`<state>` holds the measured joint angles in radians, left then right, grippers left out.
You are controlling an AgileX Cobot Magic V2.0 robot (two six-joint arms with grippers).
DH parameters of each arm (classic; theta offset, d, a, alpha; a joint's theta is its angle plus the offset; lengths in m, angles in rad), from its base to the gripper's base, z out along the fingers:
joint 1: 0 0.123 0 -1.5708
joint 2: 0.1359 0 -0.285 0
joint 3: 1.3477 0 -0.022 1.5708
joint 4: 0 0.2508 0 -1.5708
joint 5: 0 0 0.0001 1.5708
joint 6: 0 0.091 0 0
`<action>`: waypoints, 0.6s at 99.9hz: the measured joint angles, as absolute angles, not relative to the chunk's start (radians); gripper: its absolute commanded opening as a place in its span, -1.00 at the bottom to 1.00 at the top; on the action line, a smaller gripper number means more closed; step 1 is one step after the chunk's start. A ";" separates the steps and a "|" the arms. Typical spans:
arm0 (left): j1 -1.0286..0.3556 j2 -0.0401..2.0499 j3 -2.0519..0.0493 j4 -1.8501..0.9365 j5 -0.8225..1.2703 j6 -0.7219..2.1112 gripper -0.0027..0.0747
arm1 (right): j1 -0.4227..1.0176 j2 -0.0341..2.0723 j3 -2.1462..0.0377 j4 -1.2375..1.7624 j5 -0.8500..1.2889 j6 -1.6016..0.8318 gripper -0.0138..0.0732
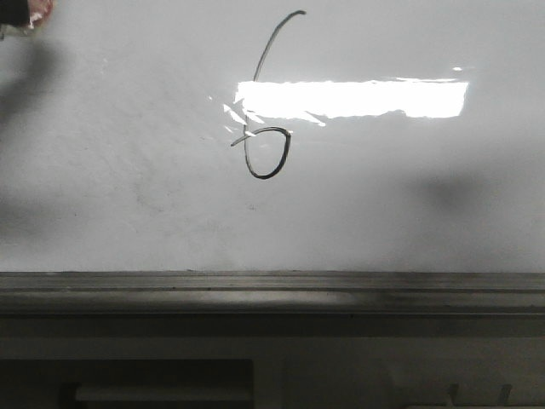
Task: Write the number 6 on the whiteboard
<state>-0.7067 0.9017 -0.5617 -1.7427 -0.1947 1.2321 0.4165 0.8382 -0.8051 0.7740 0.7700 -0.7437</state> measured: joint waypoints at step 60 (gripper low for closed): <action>-0.707 1.079 -0.647 -1.742 -0.126 1.228 -0.98 | 0.416 0.838 -0.801 0.781 0.753 -0.741 0.30</action>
<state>-0.7067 1.0795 -0.6470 -1.7418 -0.1261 1.2282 0.4165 0.8382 -0.8010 0.7807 0.7532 -0.7413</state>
